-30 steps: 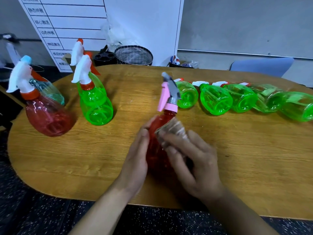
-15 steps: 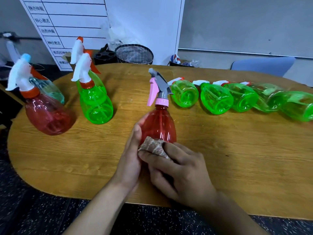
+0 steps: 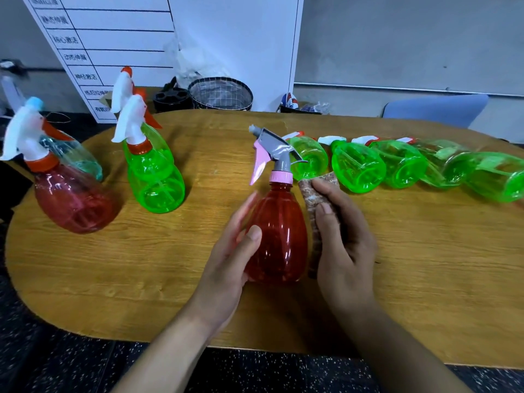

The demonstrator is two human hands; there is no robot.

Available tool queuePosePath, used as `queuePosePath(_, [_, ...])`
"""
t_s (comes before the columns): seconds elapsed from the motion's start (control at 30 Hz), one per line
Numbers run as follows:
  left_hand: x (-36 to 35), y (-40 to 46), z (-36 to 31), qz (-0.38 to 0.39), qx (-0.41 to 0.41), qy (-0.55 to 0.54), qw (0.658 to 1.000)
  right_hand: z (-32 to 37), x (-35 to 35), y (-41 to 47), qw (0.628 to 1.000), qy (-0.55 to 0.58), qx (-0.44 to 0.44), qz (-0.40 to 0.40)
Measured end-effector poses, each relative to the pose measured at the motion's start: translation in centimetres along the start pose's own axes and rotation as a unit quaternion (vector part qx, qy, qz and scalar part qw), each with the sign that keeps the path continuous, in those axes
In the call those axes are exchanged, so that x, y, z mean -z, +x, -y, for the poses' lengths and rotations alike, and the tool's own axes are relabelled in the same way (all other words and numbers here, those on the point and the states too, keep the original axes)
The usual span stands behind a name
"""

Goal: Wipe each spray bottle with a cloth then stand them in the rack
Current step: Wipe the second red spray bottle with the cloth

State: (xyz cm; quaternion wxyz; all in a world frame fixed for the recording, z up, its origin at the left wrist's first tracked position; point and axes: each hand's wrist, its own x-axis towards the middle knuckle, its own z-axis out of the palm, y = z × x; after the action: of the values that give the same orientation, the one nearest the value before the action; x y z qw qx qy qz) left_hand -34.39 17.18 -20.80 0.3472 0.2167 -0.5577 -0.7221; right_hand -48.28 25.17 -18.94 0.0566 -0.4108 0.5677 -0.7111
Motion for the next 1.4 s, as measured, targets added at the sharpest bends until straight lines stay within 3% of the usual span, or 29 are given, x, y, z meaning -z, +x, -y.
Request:
queuePosePath(0.23, [0.8,0.3,1.4,-0.002,-0.011,0.067,0.998,-0.1,0.8,-0.7,0.974,-0.157,0.076,0.143])
queuePosePath(0.43, [0.8,0.5,0.7,-0.039,-0.013,0.012,0.999,0.1,0.8,-2.8,0.905,-0.21,0.256,0.266])
queuePosePath(0.53, [0.5,0.3,0.4,-0.04,-0.005,0.008,0.999,0.3,0.9,-2.4,0.932,-0.182,0.222,0.222])
queuePosePath(0.63, [0.2,0.3,0.4,-0.036,0.008,-0.003,0.999,0.5,1.0,-0.9,0.972,-0.142,0.142,0.124])
queuePosePath(0.77, [0.2,0.0,0.5,-0.014,0.009,0.023,1.0,0.0,0.2,0.0,0.991,-0.105,0.061,0.063])
queuePosePath(0.97, [0.1,-0.2,0.5,0.02,-0.039,0.124,0.991,-1.0,0.3,-0.1,0.985,-0.144,0.064,0.075])
queuePosePath(1.13, [-0.3,-0.5,0.9,0.043,-0.065,0.188,0.979,0.0,1.1,1.6,0.975,-0.187,0.114,0.037])
queuePosePath(1.3, [-0.3,-0.5,0.8,0.05,-0.062,0.2,0.977,0.0,2.0,3.4,0.962,-0.256,0.091,0.027])
queuePosePath(1.4, [-0.4,-0.4,0.8,0.045,-0.064,0.193,0.978,0.4,2.0,3.2,0.946,-0.302,0.103,0.062])
